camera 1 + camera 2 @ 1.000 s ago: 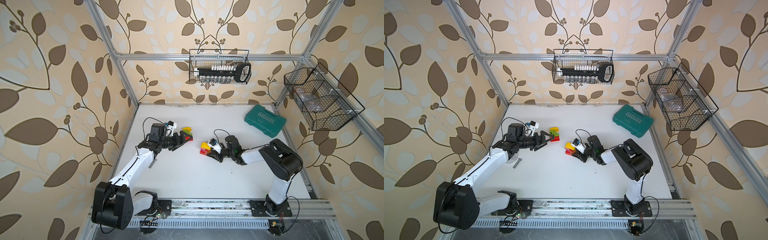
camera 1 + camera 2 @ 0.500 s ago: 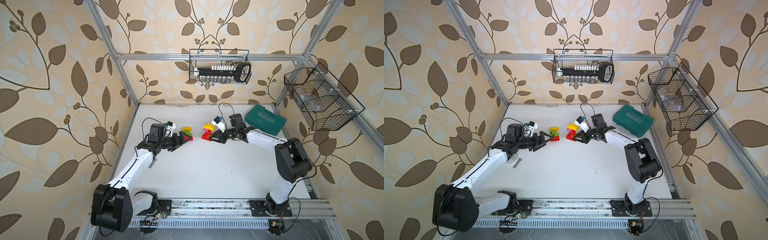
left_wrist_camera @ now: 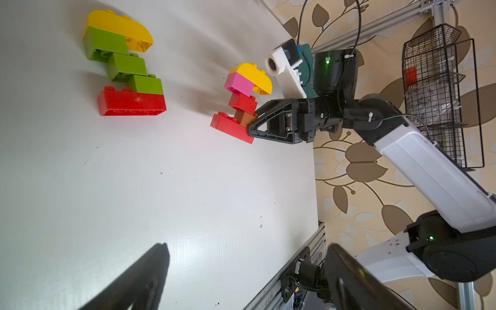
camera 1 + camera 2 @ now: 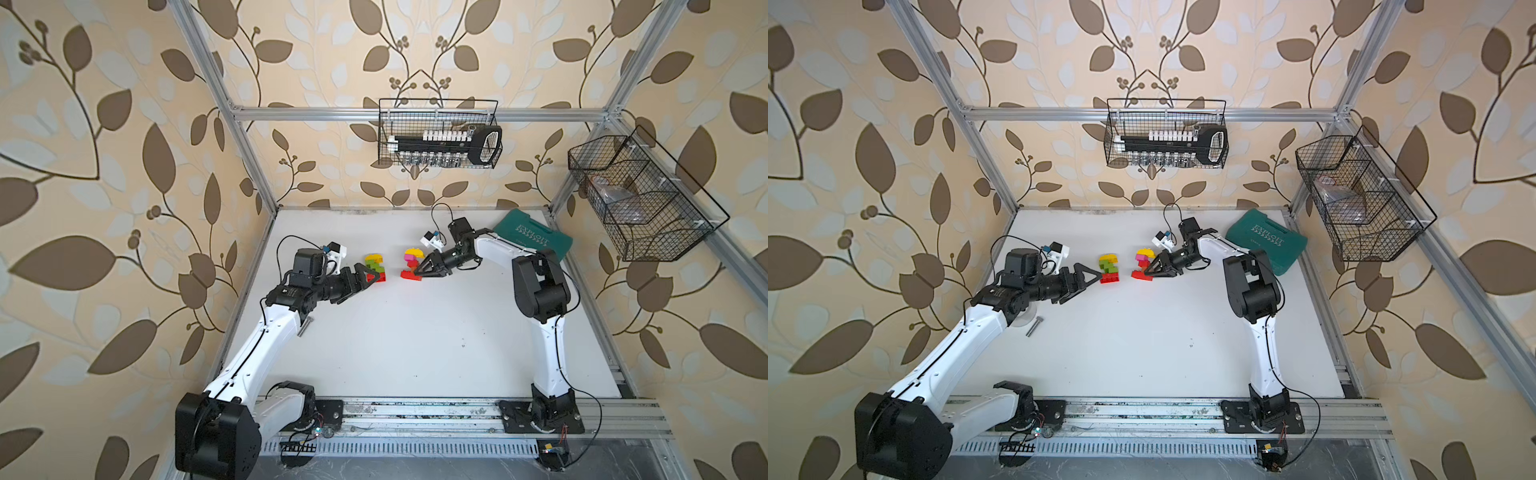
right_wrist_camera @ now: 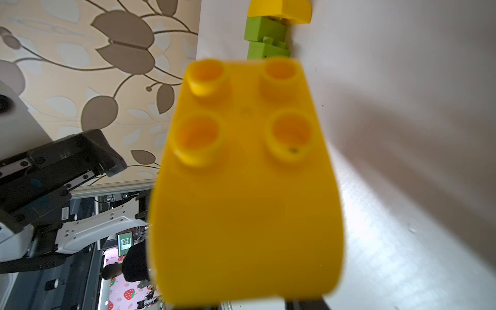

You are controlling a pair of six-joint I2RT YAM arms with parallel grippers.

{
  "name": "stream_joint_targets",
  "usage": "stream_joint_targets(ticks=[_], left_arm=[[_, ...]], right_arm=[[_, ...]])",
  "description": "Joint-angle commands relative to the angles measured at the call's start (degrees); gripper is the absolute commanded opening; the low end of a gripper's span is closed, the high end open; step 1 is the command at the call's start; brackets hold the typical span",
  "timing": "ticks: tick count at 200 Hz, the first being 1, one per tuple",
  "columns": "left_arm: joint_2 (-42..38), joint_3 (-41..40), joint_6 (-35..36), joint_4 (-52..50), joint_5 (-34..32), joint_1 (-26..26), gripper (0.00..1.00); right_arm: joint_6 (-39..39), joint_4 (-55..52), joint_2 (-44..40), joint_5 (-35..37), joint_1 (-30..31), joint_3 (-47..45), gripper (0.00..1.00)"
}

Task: Assemble the letter s with lego
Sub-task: Adjust the lego brick at the center of the board, then reset both arms

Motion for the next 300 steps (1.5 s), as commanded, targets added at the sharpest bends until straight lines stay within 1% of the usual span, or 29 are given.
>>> stream_joint_targets(ticks=[1,35,69,84,98,118,130,134,137,138,139,140,141,144,150,165,178,189,204,212,220,231,238,246,263,280,292,300], left_arm=[[-1.33,2.04,1.4,-0.8,-0.84,0.49,0.93],[-1.15,2.22,1.57,-1.04,-1.28,0.45,0.93],[-1.07,2.21,1.92,-1.3,-1.54,0.43,0.93],[-1.06,2.44,2.21,-1.55,-1.78,0.44,0.93],[-1.15,2.63,2.28,-1.8,-1.98,0.43,0.94],[-1.33,3.05,2.55,-2.45,-2.39,0.47,0.94],[-1.57,3.39,2.97,-3.17,-3.02,0.43,0.95],[-1.67,3.59,3.09,-3.5,-3.31,0.49,0.96],[-1.76,3.68,3.22,-3.85,-3.64,0.41,0.96],[-1.81,3.74,3.28,-3.92,-3.78,0.47,0.97],[-1.83,3.77,3.35,-4.0,-3.85,0.45,0.97],[-1.89,3.78,3.43,-4.12,-4.01,0.48,0.97],[-1.92,3.79,3.47,-4.23,-4.14,0.46,0.97],[-1.99,3.93,3.6,-4.53,-4.56,0.45,0.98],[-2.27,4.19,3.86,-5.13,-5.5,0.44,0.99],[-3.03,5.3,4.76,-7.26,-9.62,0.5,0.99],[-3.73,6.11,5.94,-8.59,-14.56,0.43,0.99],[-4.29,6.81,7.23,-9.74,-19.64,0.46,0.99],[-4.8,6.89,9.02,-10.17,-28.46,0.44,0.99],[-5.01,6.37,9.74,-9.71,-33.77,0.47,0.99],[-5.49,4.78,9.95,-8.07,-39.1,0.51,0.99],[-5.93,1.38,9.98,-4.41,-45.78,0.52,0.99],[-5.99,-0.53,10.4,-2.31,-48.62,0.45,0.99],[-5.99,-2.27,10.62,-0.32,-51.63,0.46,0.99],[-6.08,-7.09,10.63,5.93,-56.79,0.52,0.99],[-6.48,-10.69,10.97,10.05,-62.17,0.52,0.99],[-7.39,-13.71,12.02,14.03,-65.15,0.52,0.99],[-8.1,-16.32,13.05,17.61,-66.69,0.51,0.99]], right_arm=[[0.38,-5.27,3.59,-3.47,-0.47,3.08,0.31],[0.4,-6.92,8.14,-4.21,-0.69,6.21,0.31],[0.4,-8.64,12.02,-4.08,-1.35,9.41,0.35],[0.35,-8.81,12.52,-3.4,-1.57,9.9,0.41],[0.35,-8.92,12.63,-3.01,-1.72,10.1,0.44],[0.19,-9.28,11.69,-1.17,-2.05,9.65,0.51],[0.18,-9.21,9.98,0.89,-2.32,8.66,0.59],[0.11,-9.22,9.13,1.96,-2.38,8.26,0.64],[0.11,-9.21,8.39,2.88,-2.43,7.85,0.74],[0.1,-9.2,8.14,3.14,-2.46,7.74,0.8],[0.1,-9.2,7.88,3.54,-2.43,7.59,0.89],[0.14,-9.16,7.53,3.87,-2.42,7.43,0.94],[0.16,-9.09,7.26,4.17,-2.45,7.26,0.96],[0.32,-8.93,6.34,5.25,-2.47,6.61,0.98],[0.56,-8.36,4.22,7.51,-2.51,5.32,0.98],[2.21,-4.97,-3.87,15.92,-2.57,-0.21,0.98],[3.23,2.99,-13.99,21.76,-2.52,-8.64,0.98],[3.63,11.79,-24.19,30.04,-2.63,-18.18,0.98],[0.83,28.65,-38.77,41.08,-2.58,-34.59,0.99],[-0.65,36.13,-45.8,48.31,-2.81,-42.89,0.99],[-3.15,42.24,-51.51,53.2,-3.17,-50.19,0.99],[-5.98,48.42,-56.87,57.97,-3.7,-58.09,0.99],[-6.5,51.2,-58.86,61.06,-4.07,-61.96,0.99],[-6.95,53.8,-60.13,62.92,-4.6,-65.49,0.99],[-8.59,58.94,-59.79,66.39,-5.21,-70.08,0.99],[-8.72,67.32,-57.03,68.0,-5.93,-73.49,0.99],[-9.69,69.2,-53.26,68.92,-6.25,-73.3,0.98],[-11.82,71.51,-51.05,69.33,-6.16,-72.91,0.99]])
